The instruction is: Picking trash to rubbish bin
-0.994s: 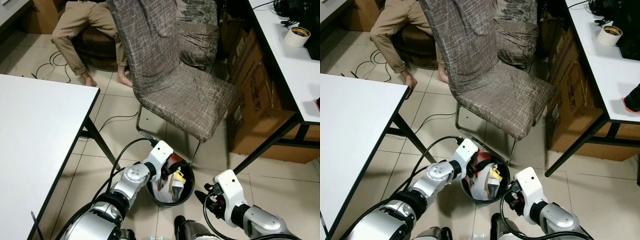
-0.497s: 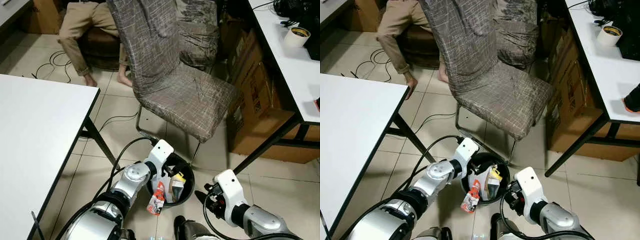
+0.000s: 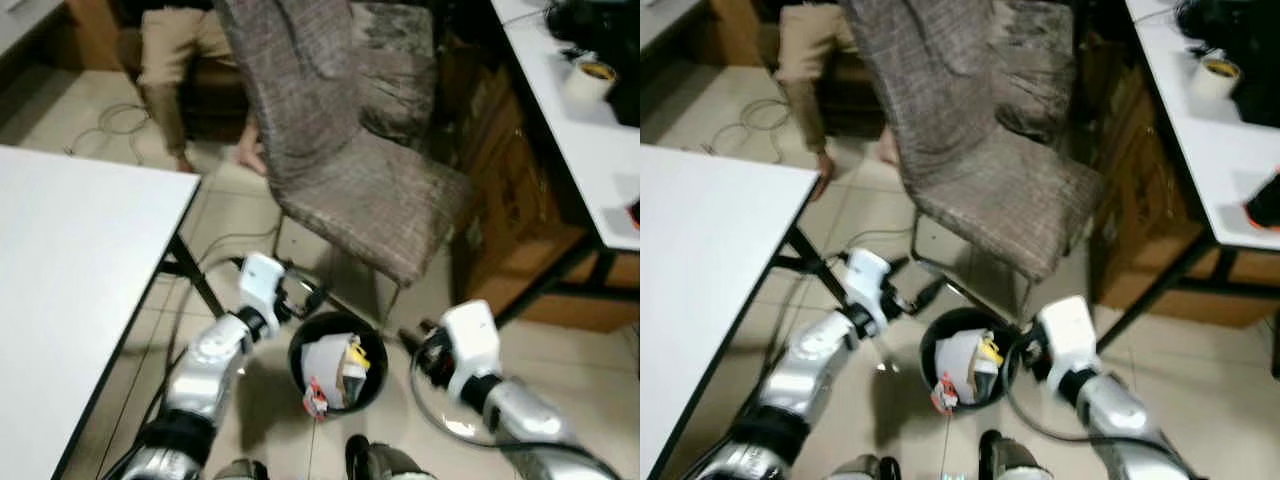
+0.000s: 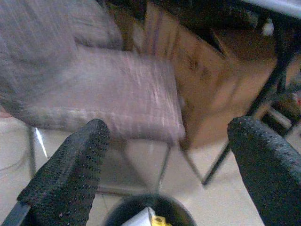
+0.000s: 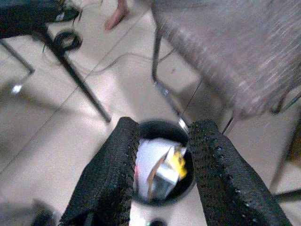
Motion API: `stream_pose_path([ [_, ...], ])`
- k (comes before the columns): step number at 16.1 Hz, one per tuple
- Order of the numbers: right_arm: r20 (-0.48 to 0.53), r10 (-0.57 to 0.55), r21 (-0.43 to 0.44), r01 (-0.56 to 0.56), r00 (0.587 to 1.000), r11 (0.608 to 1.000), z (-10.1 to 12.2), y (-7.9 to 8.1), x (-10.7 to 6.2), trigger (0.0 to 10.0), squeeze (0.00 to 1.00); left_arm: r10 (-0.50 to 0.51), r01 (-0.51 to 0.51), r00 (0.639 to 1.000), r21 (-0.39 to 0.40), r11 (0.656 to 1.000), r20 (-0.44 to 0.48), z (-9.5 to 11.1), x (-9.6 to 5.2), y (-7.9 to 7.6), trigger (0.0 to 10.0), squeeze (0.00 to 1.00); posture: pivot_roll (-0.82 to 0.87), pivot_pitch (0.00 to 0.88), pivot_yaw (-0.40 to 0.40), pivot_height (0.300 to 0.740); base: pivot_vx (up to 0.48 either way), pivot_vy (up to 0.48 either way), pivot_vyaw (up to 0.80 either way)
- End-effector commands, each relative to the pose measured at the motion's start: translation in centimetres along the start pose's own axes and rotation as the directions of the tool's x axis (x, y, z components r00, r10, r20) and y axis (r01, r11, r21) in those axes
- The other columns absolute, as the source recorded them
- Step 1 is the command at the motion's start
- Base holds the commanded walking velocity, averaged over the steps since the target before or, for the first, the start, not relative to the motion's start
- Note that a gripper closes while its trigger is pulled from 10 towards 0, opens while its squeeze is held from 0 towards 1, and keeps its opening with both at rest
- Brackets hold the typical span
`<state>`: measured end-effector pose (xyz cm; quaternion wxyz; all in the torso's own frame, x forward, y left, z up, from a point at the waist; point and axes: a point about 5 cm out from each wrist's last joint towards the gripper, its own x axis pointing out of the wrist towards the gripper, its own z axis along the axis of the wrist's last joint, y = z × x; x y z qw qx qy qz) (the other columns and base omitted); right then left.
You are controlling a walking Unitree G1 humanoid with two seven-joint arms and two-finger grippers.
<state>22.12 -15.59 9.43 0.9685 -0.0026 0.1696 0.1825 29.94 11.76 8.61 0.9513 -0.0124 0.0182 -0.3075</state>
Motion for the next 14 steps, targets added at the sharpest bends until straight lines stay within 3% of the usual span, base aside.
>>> stream_pose_path([
  [1,0.119,-0.049,0.012,0.047,0.992,0.999,2.2,-0.6,-0.5,10.0,0.00,-0.009,0.008,0.997,0.005,1.000,0.075,2.4,-0.4,-0.4,10.0,0.00,-0.12,0.126,-0.018,0.740,0.000,0.000,0.00],
  [3,0.253,-0.059,0.032,0.052,0.966,0.998,5.1,-0.3,-0.6,10.0,0.00,0.018,-0.022,0.990,0.026,0.999,0.142,5.4,-2.2,-1.1,10.0,0.00,-0.11,0.107,-0.016,0.740,0.000,0.000,0.00],
  [6,0.347,-0.060,0.055,0.043,0.936,0.998,7.2,0.7,-0.6,10.0,0.00,0.064,-0.074,0.988,0.065,0.995,0.142,7.4,-3.8,-1.4,10.0,0.00,-0.09,0.095,-0.013,0.740,0.000,0.000,0.00],
  [8,0.356,-0.069,0.076,0.044,0.932,0.996,7.8,1.3,-0.1,10.0,0.00,0.132,-0.140,0.983,0.052,0.989,0.125,9.2,-4.8,-1.0,10.0,0.00,-0.08,0.089,-0.011,0.740,0.000,0.000,0.00],
  [14,0.317,-0.104,0.091,0.079,0.943,0.993,7.4,1.5,0.2,10.0,0.00,0.187,-0.190,0.980,0.045,0.981,0.068,9.8,-4.7,-0.5,10.0,0.00,-0.08,0.082,-0.005,0.740,0.000,0.000,0.00],
])
